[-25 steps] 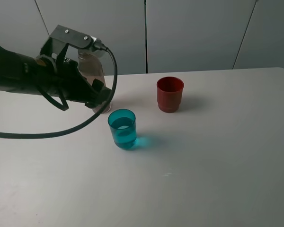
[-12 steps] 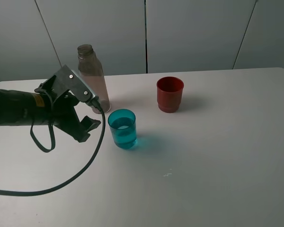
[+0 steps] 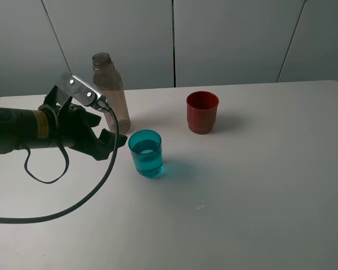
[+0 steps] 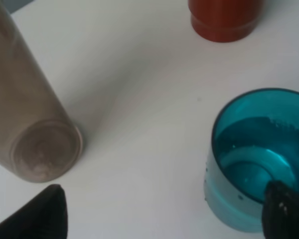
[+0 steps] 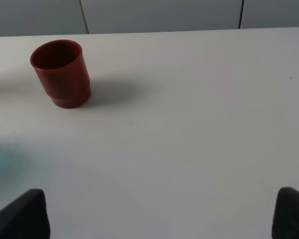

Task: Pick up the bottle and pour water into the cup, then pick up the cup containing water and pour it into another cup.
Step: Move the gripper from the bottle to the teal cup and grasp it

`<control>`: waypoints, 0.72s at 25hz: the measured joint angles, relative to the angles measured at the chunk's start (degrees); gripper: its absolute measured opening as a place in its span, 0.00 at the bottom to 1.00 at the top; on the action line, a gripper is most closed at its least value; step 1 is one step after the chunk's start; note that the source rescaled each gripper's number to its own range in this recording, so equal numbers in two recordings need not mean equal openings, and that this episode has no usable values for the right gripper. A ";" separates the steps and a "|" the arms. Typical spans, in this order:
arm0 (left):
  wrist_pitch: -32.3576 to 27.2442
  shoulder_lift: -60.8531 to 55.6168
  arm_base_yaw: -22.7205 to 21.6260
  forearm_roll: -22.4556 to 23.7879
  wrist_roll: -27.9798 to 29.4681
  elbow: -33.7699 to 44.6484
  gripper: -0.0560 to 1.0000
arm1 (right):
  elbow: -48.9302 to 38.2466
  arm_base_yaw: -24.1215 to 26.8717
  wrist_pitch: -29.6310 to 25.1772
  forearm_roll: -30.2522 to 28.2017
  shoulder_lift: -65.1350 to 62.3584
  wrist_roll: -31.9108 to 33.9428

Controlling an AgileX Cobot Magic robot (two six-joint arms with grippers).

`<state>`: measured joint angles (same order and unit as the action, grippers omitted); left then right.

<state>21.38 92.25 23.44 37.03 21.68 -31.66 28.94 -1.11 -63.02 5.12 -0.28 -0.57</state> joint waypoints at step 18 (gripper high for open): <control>22.49 9.93 -8.85 23.03 -11.44 0.00 0.99 | 0.00 0.00 0.00 0.00 0.00 0.00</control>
<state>43.87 102.18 14.59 60.06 10.24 -31.66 28.94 -1.11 -63.02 5.12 -0.28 -0.57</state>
